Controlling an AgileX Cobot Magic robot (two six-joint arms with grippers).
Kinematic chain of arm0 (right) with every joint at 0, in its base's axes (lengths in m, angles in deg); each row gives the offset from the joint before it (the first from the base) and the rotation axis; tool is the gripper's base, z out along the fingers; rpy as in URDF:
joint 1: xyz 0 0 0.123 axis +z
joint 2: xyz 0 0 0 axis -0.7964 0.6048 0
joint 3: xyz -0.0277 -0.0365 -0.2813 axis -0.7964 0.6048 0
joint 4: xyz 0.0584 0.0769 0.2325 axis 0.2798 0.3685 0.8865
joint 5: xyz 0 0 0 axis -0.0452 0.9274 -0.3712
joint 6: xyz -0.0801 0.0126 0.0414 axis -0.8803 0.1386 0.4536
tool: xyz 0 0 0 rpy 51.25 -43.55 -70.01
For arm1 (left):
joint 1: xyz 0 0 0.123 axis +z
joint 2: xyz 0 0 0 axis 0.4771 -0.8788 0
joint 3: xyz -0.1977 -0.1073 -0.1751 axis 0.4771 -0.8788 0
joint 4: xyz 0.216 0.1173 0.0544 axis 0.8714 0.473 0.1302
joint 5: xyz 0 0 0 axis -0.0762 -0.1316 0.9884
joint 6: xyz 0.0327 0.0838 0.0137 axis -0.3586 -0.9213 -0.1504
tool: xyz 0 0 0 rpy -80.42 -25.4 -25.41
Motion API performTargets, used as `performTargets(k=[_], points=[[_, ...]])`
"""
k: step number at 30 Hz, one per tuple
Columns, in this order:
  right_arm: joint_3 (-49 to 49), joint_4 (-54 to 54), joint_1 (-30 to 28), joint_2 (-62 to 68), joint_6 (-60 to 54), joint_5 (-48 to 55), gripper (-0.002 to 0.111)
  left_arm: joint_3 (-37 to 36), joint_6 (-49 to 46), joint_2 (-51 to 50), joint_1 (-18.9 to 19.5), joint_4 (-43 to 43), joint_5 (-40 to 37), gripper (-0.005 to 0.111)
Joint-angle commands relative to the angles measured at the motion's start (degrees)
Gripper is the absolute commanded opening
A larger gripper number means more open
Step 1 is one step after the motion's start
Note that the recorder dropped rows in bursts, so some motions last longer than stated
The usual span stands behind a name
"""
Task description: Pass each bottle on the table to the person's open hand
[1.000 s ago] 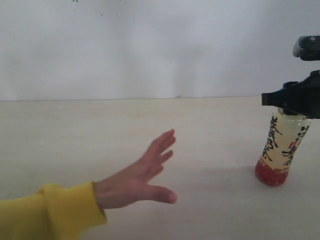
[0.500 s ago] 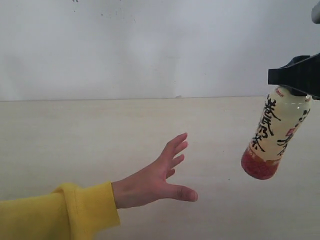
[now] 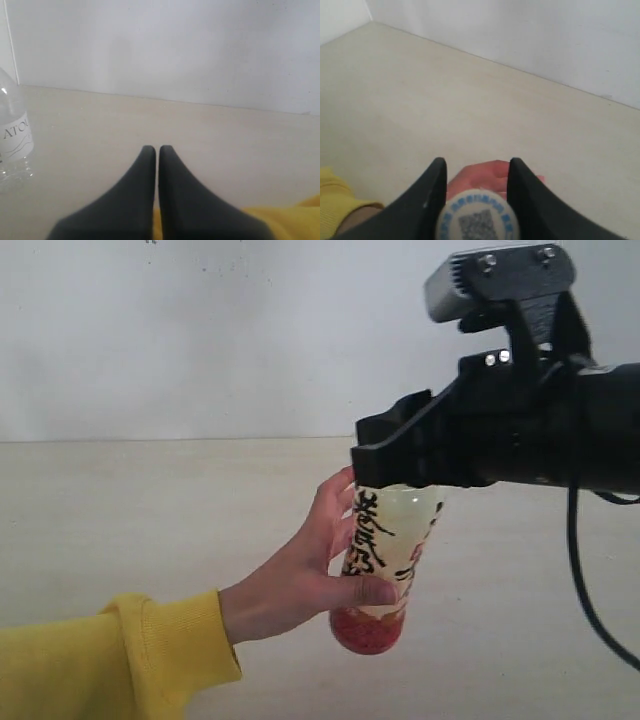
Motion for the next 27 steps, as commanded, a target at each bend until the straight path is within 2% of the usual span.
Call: performTargets(k=[1, 7, 9, 12, 13, 15, 16, 17, 19, 24, 27], points=[[-3.37, 0.28, 4.70, 2.42, 0.30, -2.92, 0.000, 0.22, 0.06, 0.15, 0.15, 0.03, -0.06, 0.004], [-5.98, 0.28, 6.08, 3.24, 0.30, -3.73, 0.000, 0.22, 0.06, 0.15, 0.15, 0.03, -0.06, 0.004], [-6.07, 0.28, 6.08, 3.24, 0.30, -3.73, 0.008, 0.22, 0.06, 0.15, 0.15, 0.03, -0.06, 0.004], [-6.07, -0.14, 6.08, 3.24, 0.07, -3.10, 0.037, 0.22, 0.06, 0.15, 0.15, 0.03, -0.06, 0.004], [-6.07, -0.14, 6.08, 3.24, -0.09, -3.73, 0.057, 0.22, 0.06, 0.15, 0.15, 0.03, -0.06, 0.004], [-6.07, -0.14, 6.08, 3.24, -0.09, -5.51, 0.082, 0.22, 0.06, 0.15, 0.15, 0.03, -0.06, 0.004], [-6.07, 0.21, 6.08, 3.24, 0.03, -6.62, 0.093, 0.22, 0.06, 0.15, 0.15, 0.03, -0.06, 0.004], [-6.07, 0.31, 6.08, 3.04, 0.15, -7.02, 0.095, 0.22, 0.06, 0.15, 0.15, 0.03, -0.06, 0.004], [-6.07, 0.45, 4.64, 2.18, 0.41, -5.88, 0.091, 0.22, 0.06, 0.15, 0.15, 0.03, -0.06, 0.004], [-4.83, 0.45, -2.07, -3.94, 0.53, -1.49, 0.067, 0.22, 0.06, 0.15, 0.15, 0.03, -0.06, 0.004], [-2.64, -0.24, -7.55, -10.82, -0.12, -0.49, 0.034, 0.22, 0.06, 0.15, 0.15, 0.03, -0.06, 0.004]])
